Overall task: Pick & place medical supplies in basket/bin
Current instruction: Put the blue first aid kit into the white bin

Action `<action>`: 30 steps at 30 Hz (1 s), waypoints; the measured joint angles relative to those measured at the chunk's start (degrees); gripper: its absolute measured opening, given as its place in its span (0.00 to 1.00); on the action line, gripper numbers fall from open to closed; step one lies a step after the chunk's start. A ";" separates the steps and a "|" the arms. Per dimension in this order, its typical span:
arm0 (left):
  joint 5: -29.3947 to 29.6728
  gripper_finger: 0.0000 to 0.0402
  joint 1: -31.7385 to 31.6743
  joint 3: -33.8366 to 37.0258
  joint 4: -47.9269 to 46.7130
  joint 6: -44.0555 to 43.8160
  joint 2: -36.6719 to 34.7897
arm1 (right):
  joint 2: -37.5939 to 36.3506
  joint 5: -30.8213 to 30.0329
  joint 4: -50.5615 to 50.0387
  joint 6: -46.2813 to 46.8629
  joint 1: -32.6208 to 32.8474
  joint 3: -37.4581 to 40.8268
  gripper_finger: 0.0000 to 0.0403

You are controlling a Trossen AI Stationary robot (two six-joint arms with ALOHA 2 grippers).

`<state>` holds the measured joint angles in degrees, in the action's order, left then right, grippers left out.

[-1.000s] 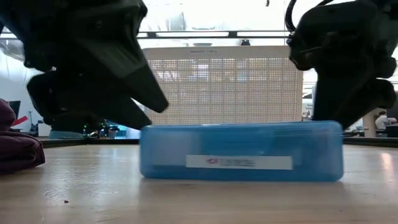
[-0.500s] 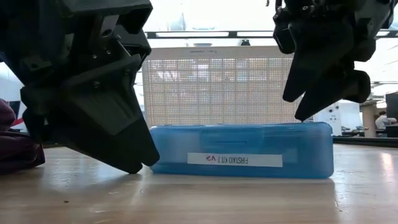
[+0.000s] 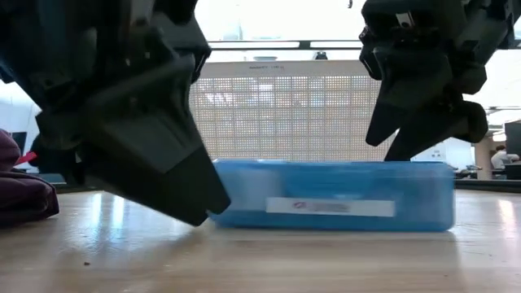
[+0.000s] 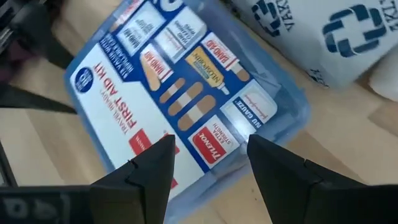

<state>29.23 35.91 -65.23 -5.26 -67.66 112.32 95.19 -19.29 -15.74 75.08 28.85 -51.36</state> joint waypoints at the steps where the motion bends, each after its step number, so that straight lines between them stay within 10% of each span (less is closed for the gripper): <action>1: -0.06 0.38 0.04 0.00 1.10 1.16 0.04 | -0.11 0.13 0.06 0.27 0.19 0.43 0.49; 30: 0.53 0.38 -1.85 -6.21 25.29 34.53 -1.10 | 0.07 1.44 7.32 7.12 3.29 4.92 0.49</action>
<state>29.76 34.06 -71.44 20.03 -33.13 111.22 95.26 -17.85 -8.42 82.20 32.14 -46.44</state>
